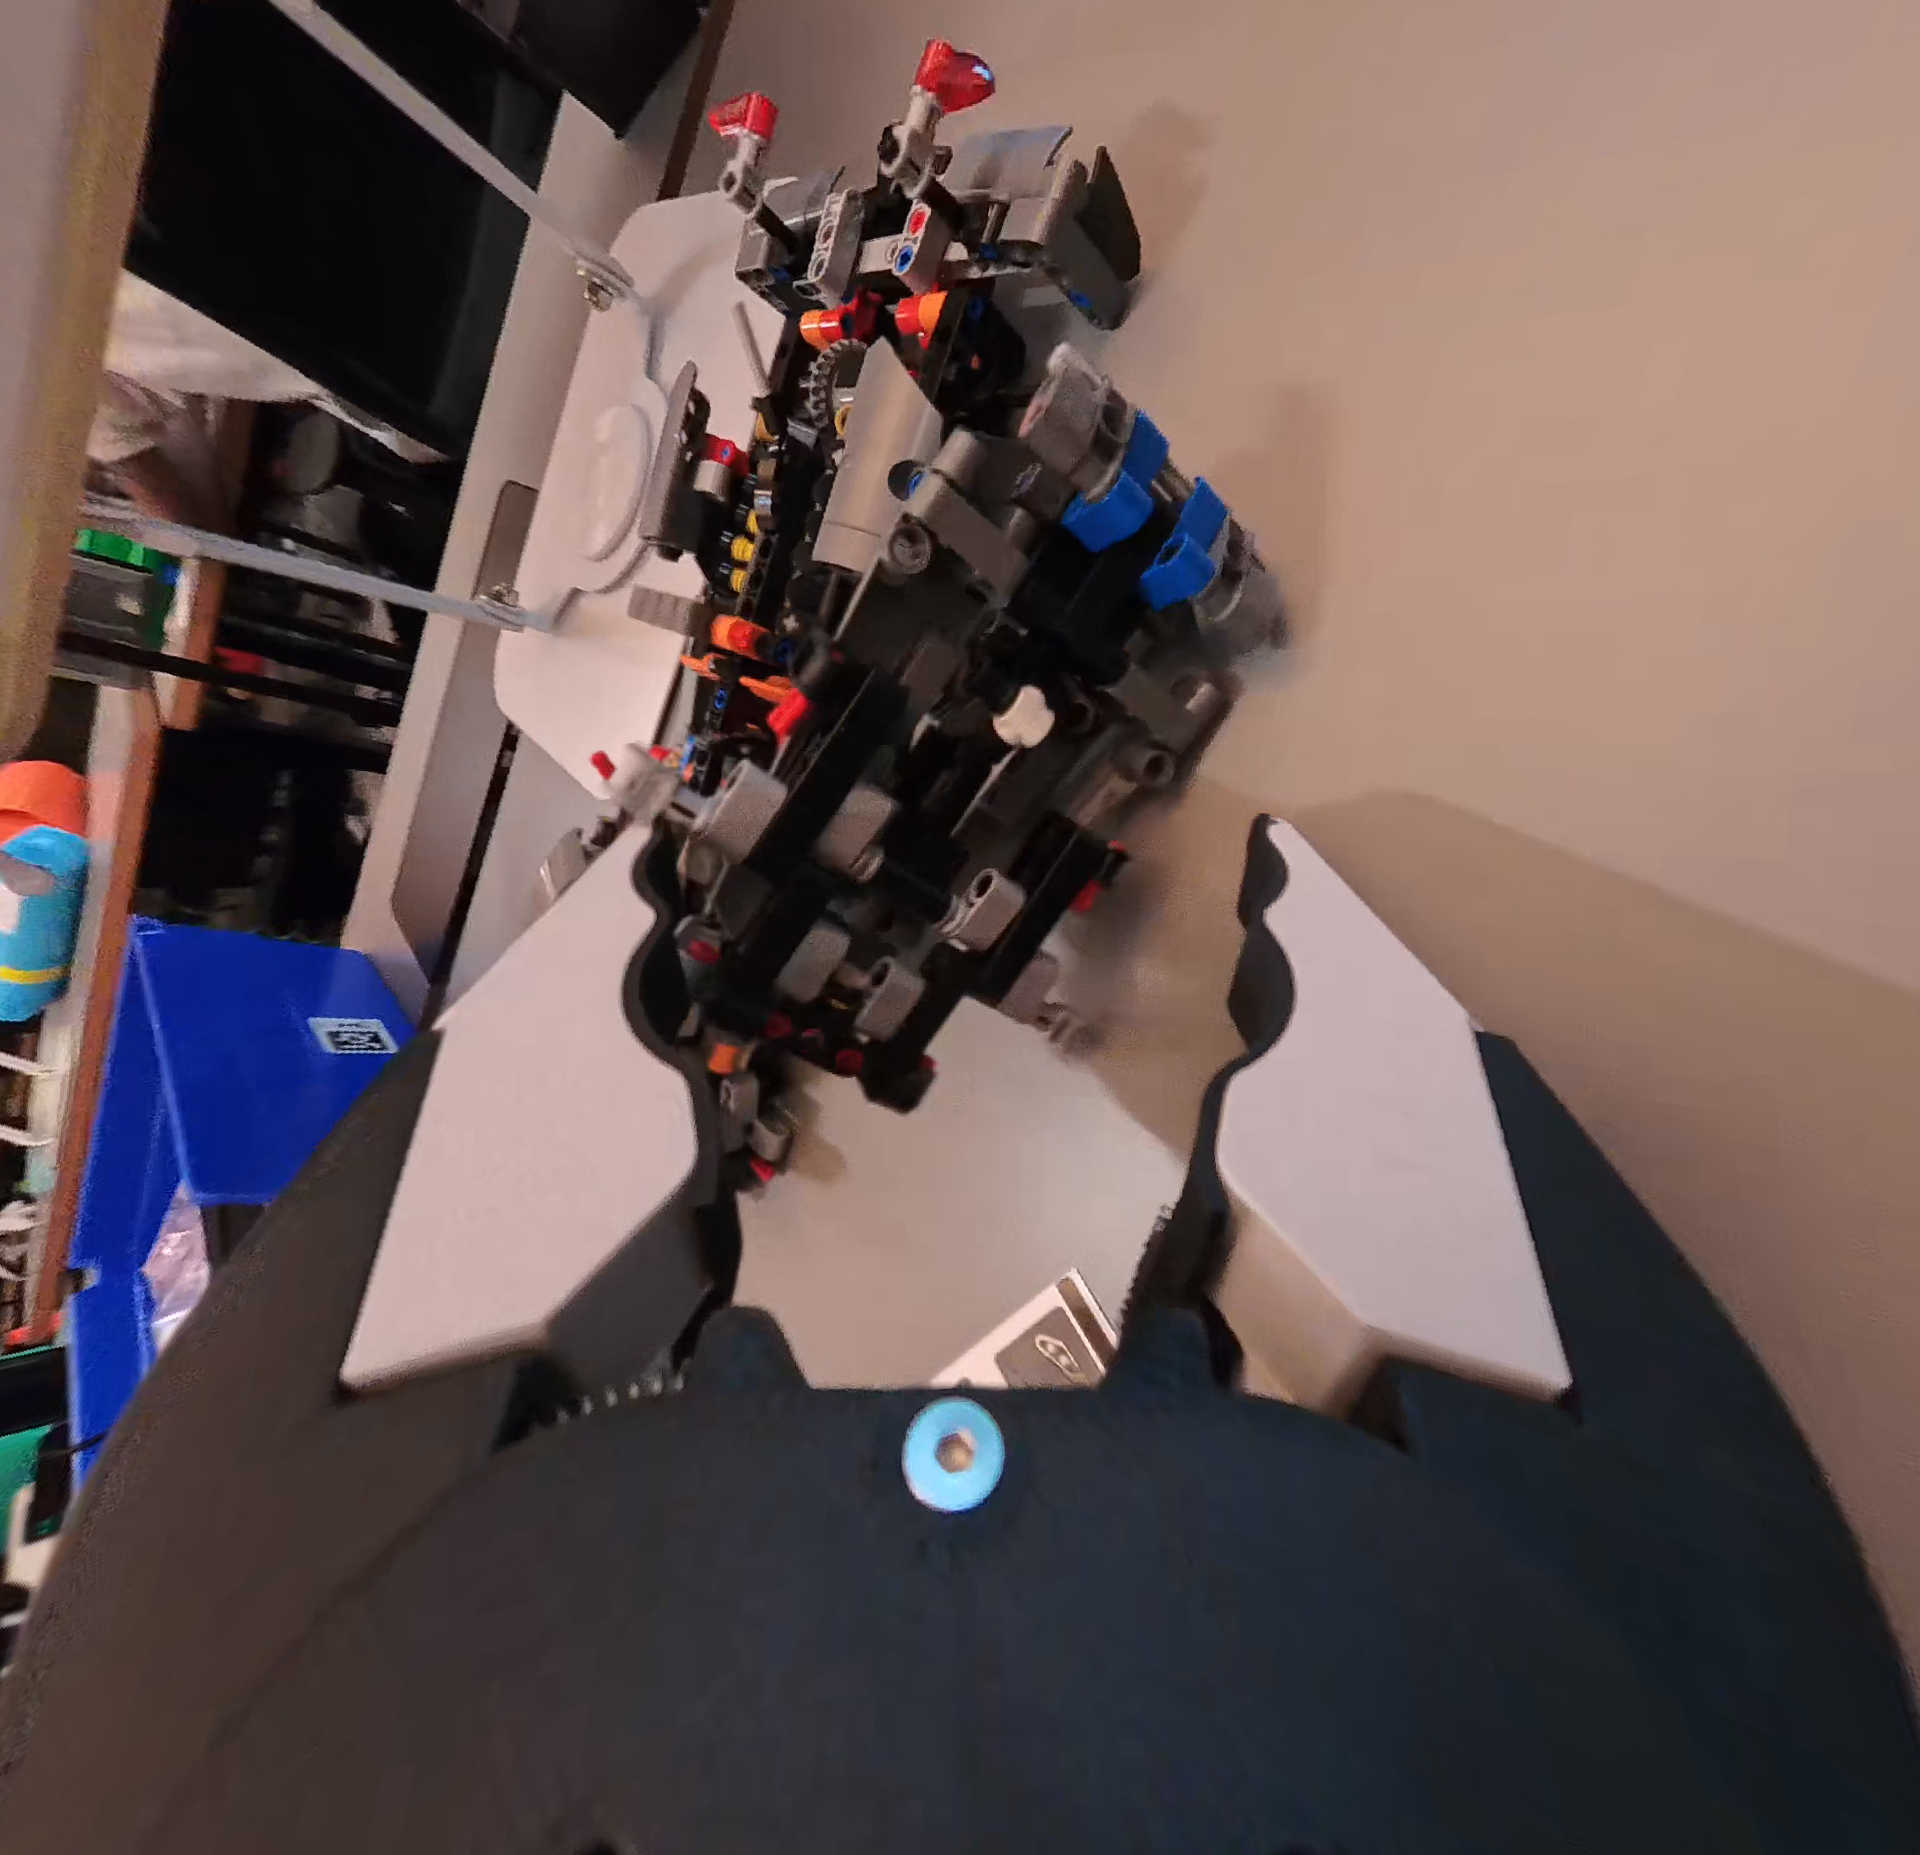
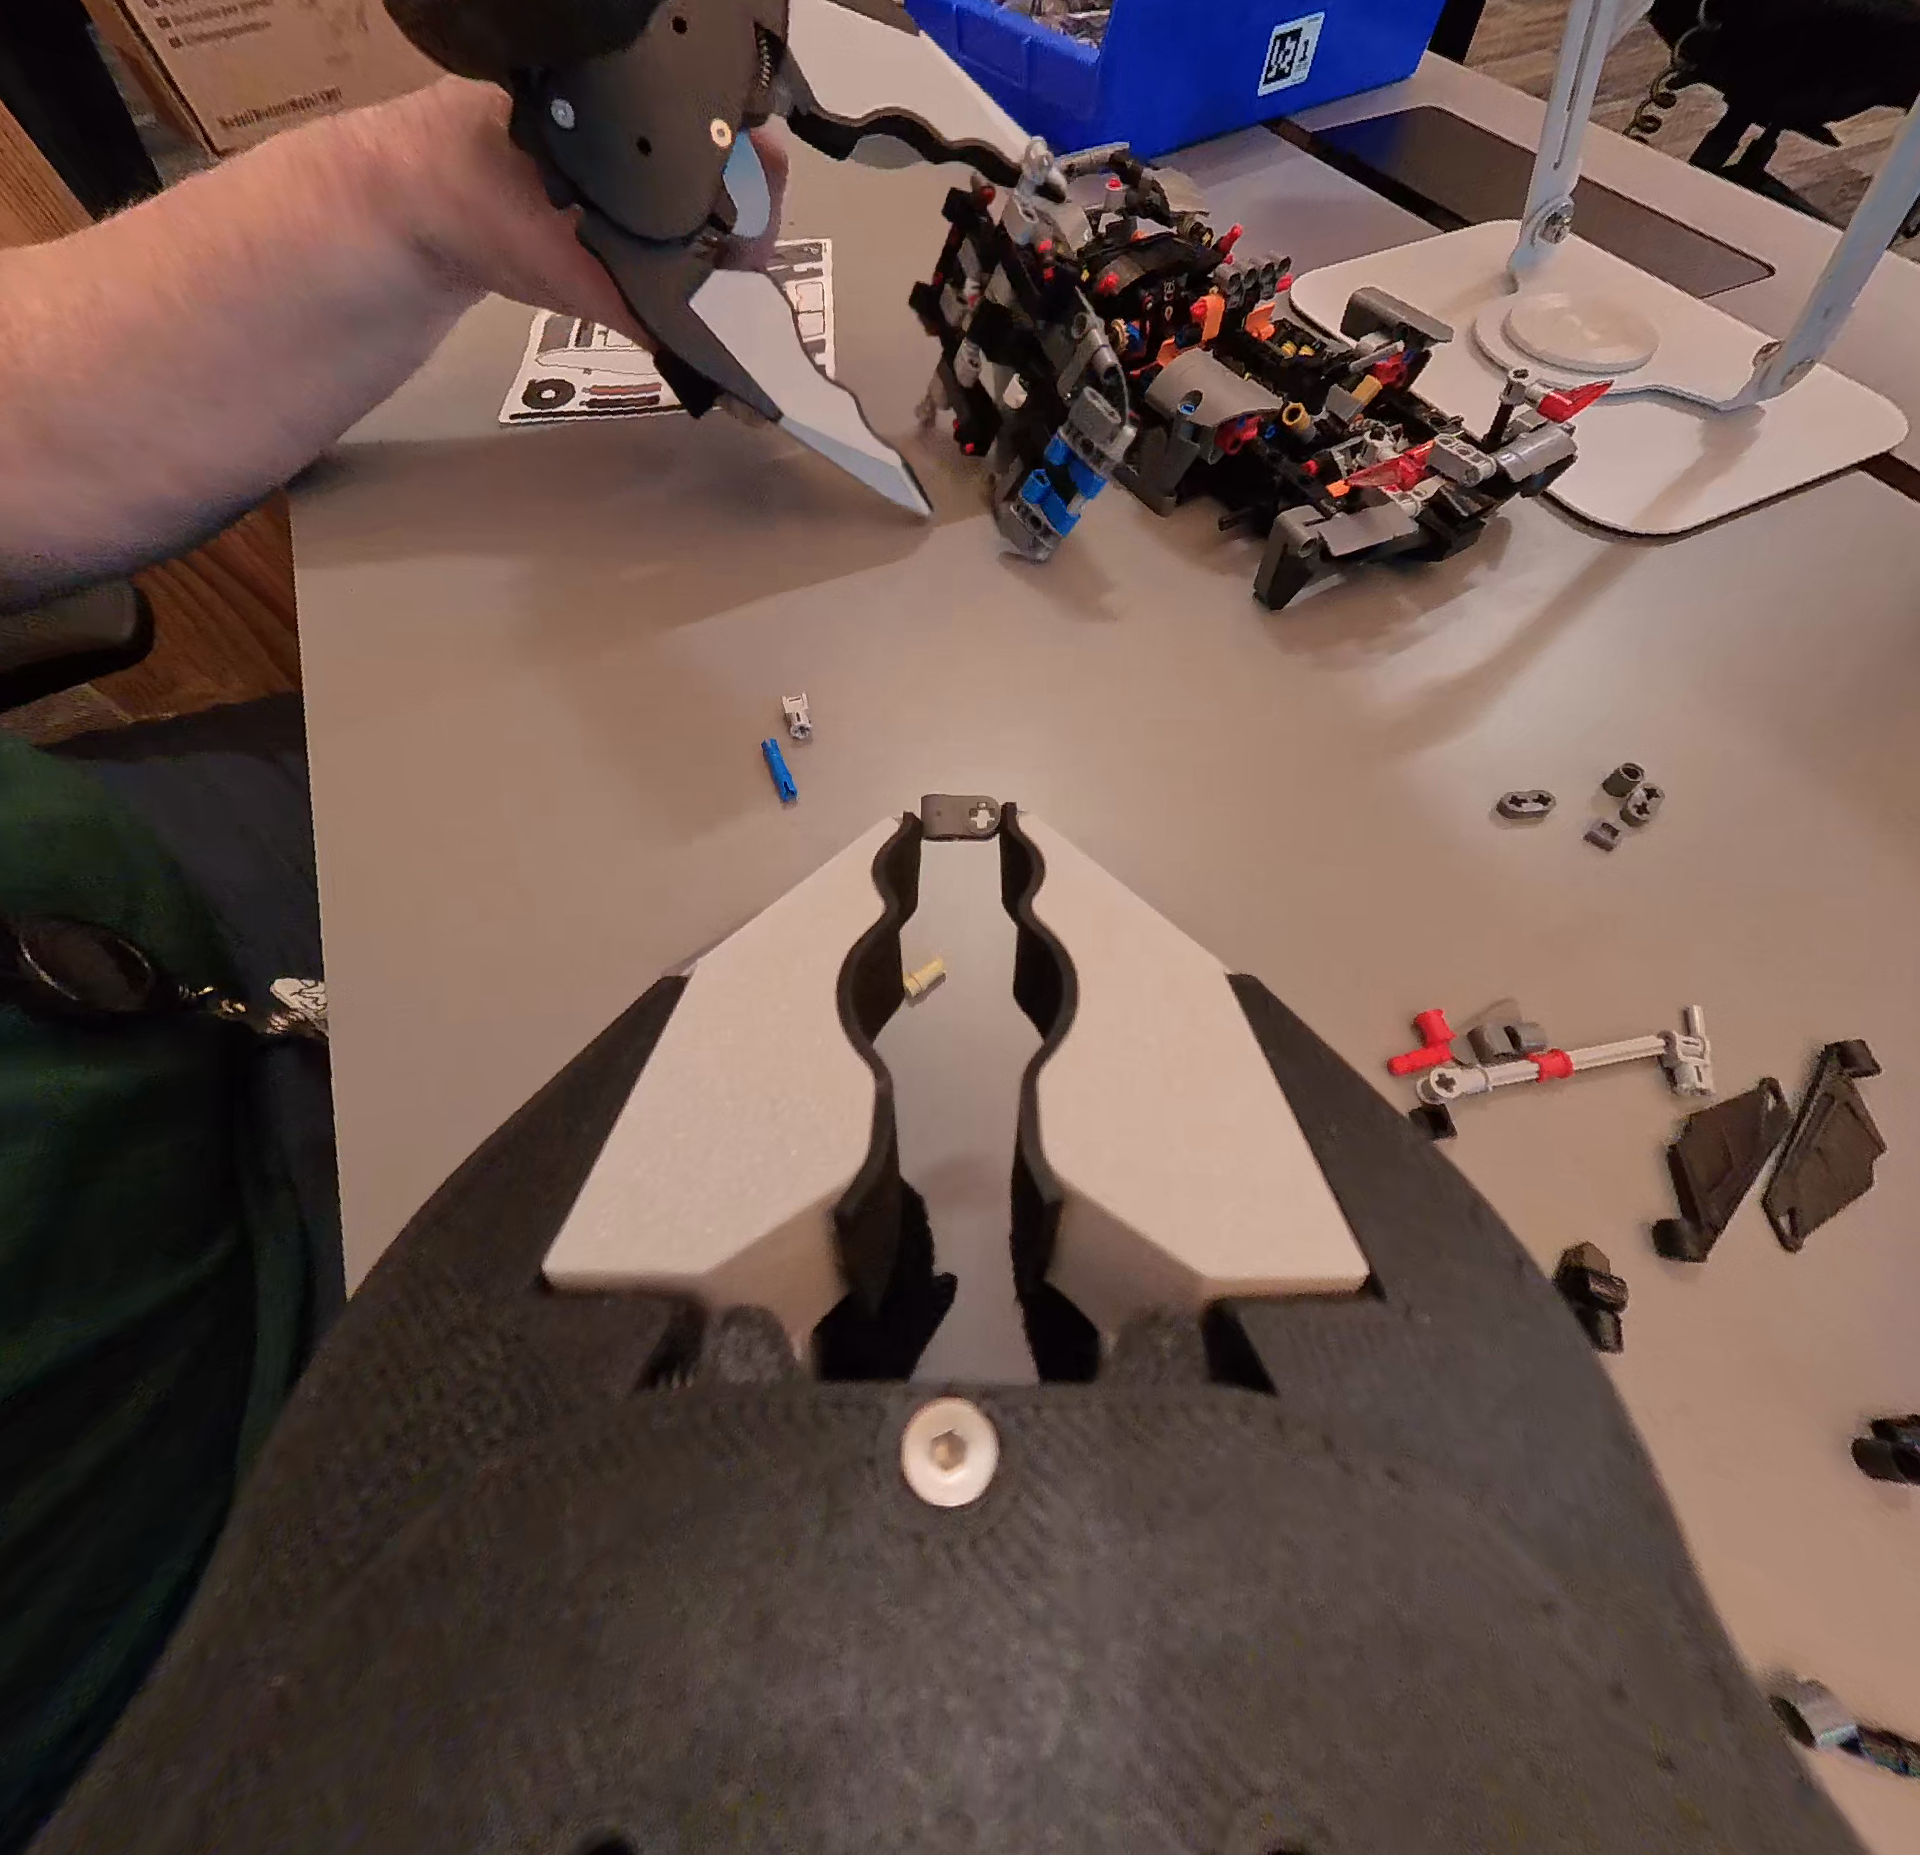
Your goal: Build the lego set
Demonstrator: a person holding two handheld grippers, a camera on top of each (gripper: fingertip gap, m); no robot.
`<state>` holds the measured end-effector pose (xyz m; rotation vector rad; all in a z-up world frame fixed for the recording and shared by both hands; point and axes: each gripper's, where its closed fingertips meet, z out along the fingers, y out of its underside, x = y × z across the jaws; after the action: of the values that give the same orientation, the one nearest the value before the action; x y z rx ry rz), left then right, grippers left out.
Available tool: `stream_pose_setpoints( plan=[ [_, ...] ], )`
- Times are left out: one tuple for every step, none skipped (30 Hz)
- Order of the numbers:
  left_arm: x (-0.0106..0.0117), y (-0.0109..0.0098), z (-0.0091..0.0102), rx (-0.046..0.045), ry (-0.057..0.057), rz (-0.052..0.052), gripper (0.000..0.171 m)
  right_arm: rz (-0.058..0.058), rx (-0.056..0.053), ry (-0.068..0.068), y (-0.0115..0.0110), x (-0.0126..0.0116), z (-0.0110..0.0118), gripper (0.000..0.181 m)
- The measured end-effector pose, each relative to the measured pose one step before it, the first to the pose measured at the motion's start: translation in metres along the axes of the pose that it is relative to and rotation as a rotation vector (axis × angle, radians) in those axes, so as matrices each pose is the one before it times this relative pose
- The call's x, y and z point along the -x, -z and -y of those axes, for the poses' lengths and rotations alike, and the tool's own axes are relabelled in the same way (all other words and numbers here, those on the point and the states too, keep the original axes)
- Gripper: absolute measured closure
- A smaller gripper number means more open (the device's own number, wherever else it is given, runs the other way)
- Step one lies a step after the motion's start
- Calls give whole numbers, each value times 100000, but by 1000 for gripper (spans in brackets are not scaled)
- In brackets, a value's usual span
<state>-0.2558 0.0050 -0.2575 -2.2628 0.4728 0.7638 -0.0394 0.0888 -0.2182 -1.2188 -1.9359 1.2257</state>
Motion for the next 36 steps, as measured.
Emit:
stream_pose_setpoints(
  plan=[
    [-59, -172, 11, -290, 88, 695, 58, 219, -87, -16, -63, 18, 7, 168],
    [-120, -210, 4, -338, 2724, -741, 53, 183, -59, 38, -57, 18, 23, 168],
    [-200, -50, -185, 908, 2867, -2207, 56, 111, -109, 91, -52, 9, 26, 168],
    [-248, 40, -172, 755, 1964, -2828, 59, 124, -198, 66, -38, 31, 50, 168],
    [200, 103, 81, -765, 726, 451, 61, 191, -232, 23, -44, 30, 57, 168],
    [197, 161, 250, -1735, 516, 599, 62, 201, -145, -8, -46, 20, 38, 168],
    [-197, 142, 285, -1819, 3068, -2678, 64, 208, -55, -11, -52, 16, 20, 168],
    [-290, 124, 208, -957, 5166, -4142, 63, 172, -96, 56, -39, 24, 29, 168],
    [-10, 102, 126, -813, 2464, -1670, 61, 171, -177, 92, -45, 31, 51, 168],
    [372, 121, 26, -677, -1272, 2135, 62, 296, -200, -3, -38, 46, 61, 168],
    [481, 171, -3, -465, -2088, 3167, 65, 532, -362, -111, -53, 82, 97, 168],
    [314, 221, 111, -971, -538, 2011, 70, 802, -658, -221, -52, 120, 173, 168],
    [72, 273, 307, -1988, 265, 551, 73, 1083, -905, -417, -72, 165, 243, 168],
    [-317, 325, 391, -2079, -221, -1337, 75, 1455, -1101, -634, -110, 224, 315, 168],
    [-286, 431, 551, -2418, -1271, -192, 81, 2092, -1365, -820, -163, 306, 358, 168],
    [-312, 471, 810, -3377, -1383, 337, 88, 2743, -1407, -1098, -251, 382, 349, 168],
    [-635, 479, 965, -3799, -778, -1482, 92, 2812, -991, -1262, -331, 347, 285, 168],
    [-708, 419, 951, -3313, -615, -1836, 94, 2612, -506, -1171, -399, 278, 205, 168],
    [-718, 385, 907, -3022, -1517, -1625, 98, 2698, -202, -1013, -429, 257, 163, 168],
    [-631, 314, 935, -3010, -2121, -630, 101, 1671, -284, -450, -405, 84, 182, 168],
    [-623, 277, 1013, -3176, -2354, -414, 107, 423, -345, 355, -334, -72, 191, 168],
    [-741, 241, 1200, -3920, -2576, -927, 113, 662, 59, 479, -293, -17, 155, 168],
    [-846, 155, 1252, -3762, -2752, -1359, 115, 1240, -83, 344, -224, 76, 200, 168],
    [-857, 26, 1211, -3196, -3322, -1216, 116, 1245, -600, 266, -152, 98, 295, 168],
    [-748, -86, 1058, -2210, -4104, -540, 120, 1467, -751, -12, -87, 118, 305, 168],
    [-603, -141, 944, -1456, -4596, 172, 124, 1848, -537, -481, -49, 146, 246, 168],
    [-565, -145, 902, -1500, -4814, 22, 127, 2080, -253, -889, -17, 166, 180, 168],
    [-512, -180, 781, -1122, -4004, -523, 130, 2228, -127, -1133, 1, 173, 117, 168],
    [-509, -235, 556, -348, -2784, -1366, 130, 2443, 11, -1466, 19, 191, 66, 168],
    [-423, -193, 548, -836, -2615, -1213, 131, 2464, 146, -1690, 14, 193, 8, 168],
    [-412, -123, 552, -1425, -2473, -1336, 133, 2218, 100, -1529, 29, 163, -11, 168],
    [-363, -120, 434, -1066, -1789, -1439, 133, 2110, 163, -1302, 23, 175, -69, 168],
    [-112, -91, 377, -1073, -1491, 152, 134, 2348, 561, -1267, -7, 210, -136, 168],
    [-168, -100, 227, -438, -1699, -405, 137, 2324, 818, -1338, -25, 209, -178, 168],
    [-268, -139, 114, 183, -1924, -1025, 138, 1885, 636, -1353, -46, 132, -164, 168],
    [-172, -136, 132, 44, -1901, -244, 140, 2001, 501, -1441, -57, 144, -137, 168]
  ],
)
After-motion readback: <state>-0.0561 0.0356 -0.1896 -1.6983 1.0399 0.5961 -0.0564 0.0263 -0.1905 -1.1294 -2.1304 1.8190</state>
